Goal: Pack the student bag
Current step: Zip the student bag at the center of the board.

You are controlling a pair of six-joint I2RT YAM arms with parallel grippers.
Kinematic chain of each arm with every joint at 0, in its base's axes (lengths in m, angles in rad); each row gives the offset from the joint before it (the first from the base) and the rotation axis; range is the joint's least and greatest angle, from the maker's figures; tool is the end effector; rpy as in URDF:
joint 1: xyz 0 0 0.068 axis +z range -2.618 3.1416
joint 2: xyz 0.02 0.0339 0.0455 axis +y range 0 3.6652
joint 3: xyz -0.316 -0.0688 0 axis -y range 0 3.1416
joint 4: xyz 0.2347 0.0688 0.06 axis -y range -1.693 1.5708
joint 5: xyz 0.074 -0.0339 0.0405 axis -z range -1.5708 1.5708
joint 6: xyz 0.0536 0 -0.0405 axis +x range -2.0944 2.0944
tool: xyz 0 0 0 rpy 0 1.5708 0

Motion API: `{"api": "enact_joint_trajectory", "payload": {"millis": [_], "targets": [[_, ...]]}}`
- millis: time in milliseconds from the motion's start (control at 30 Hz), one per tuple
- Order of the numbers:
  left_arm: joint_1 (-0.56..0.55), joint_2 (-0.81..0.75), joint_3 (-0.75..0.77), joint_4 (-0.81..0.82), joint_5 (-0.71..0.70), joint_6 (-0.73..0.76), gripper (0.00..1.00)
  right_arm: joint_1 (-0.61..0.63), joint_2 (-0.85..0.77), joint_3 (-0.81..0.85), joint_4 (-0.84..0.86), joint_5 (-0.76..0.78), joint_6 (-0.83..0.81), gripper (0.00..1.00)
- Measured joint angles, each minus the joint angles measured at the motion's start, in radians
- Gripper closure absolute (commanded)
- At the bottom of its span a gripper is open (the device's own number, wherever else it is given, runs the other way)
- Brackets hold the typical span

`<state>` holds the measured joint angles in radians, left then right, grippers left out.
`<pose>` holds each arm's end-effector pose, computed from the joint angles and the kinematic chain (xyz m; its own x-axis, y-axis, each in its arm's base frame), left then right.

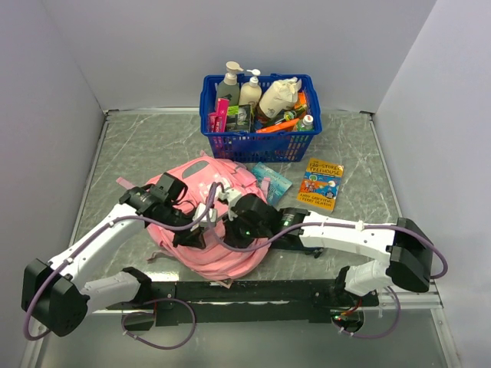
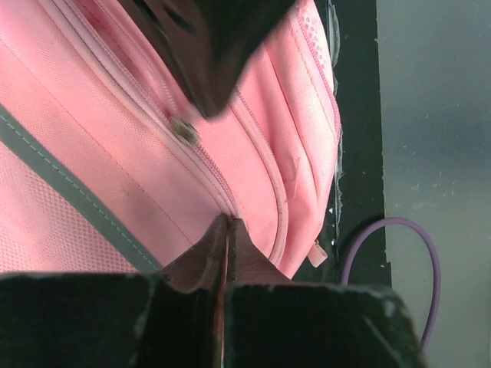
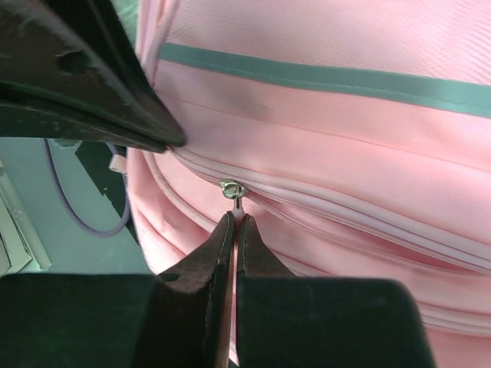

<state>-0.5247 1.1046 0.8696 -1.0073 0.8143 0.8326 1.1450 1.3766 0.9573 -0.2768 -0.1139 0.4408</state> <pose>0.1154 -0.1118 0.2946 -0.1467 0.6716 -0.7263 0.9740 -0.0301 -0.2246 0.1165 0.2716 0.3012 -0.6410 -0.3870 -0.6629 -0.7379 0.5485 0.3933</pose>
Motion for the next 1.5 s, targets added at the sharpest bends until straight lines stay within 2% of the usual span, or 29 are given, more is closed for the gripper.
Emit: {"api": "enact_joint_trajectory", "payload": {"millis": [267,633,700,767,800,900,1033,1167,1300,1500], "targets": [[-0.008,0.004,0.0,-0.004,-0.056,0.031,0.99,-0.171,-0.112,-0.081,-0.036,-0.007,-0.03,1.0],[-0.011,-0.029,0.022,-0.052,-0.105,0.045,0.99,-0.253,-0.084,-0.086,-0.049,-0.026,-0.113,1.0],[-0.013,-0.035,0.023,-0.056,-0.109,0.042,0.94,-0.278,-0.064,-0.085,-0.05,-0.063,-0.122,1.0],[-0.013,-0.039,0.027,-0.049,-0.122,0.008,0.74,-0.299,-0.061,-0.085,-0.049,-0.084,-0.127,1.0],[-0.013,-0.041,0.035,-0.041,-0.131,-0.022,0.6,-0.307,-0.062,-0.085,-0.045,-0.092,-0.128,1.0],[-0.014,-0.043,0.081,0.011,-0.157,-0.137,0.45,-0.318,-0.063,-0.091,-0.028,-0.113,-0.124,1.0],[-0.039,-0.042,0.145,0.123,-0.169,-0.315,0.42,-0.318,-0.068,-0.109,-0.002,-0.124,-0.116,1.0],[-0.148,-0.017,0.136,0.238,-0.214,-0.458,0.41,-0.318,-0.075,-0.114,0.009,-0.132,-0.109,1.0],[-0.229,0.033,0.076,0.325,-0.291,-0.549,0.41,-0.318,-0.098,-0.116,0.013,-0.137,-0.103,1.0],[-0.251,0.079,0.037,0.396,-0.447,-0.626,0.41,-0.317,-0.146,-0.148,0.036,-0.142,-0.095,1.0]]}}
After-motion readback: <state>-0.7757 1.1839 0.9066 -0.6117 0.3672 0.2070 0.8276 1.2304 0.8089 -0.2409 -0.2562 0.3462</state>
